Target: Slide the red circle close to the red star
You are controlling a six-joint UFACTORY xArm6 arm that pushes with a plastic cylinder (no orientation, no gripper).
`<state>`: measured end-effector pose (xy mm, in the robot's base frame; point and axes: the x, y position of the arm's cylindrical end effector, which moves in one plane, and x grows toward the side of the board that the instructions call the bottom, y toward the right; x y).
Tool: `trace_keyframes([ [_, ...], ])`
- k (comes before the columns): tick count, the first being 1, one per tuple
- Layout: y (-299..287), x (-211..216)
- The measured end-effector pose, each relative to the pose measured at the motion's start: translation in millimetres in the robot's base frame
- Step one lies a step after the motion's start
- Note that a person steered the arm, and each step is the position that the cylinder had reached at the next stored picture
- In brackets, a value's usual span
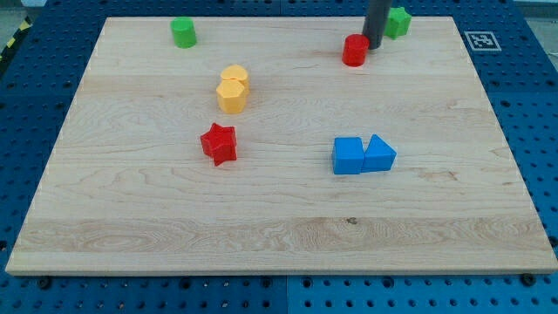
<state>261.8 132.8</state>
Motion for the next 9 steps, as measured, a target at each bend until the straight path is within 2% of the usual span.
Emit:
trace_keyframes([
  [1,-16,1],
  [3,-28,38],
  [5,-70,39],
  [9,-80,94],
])
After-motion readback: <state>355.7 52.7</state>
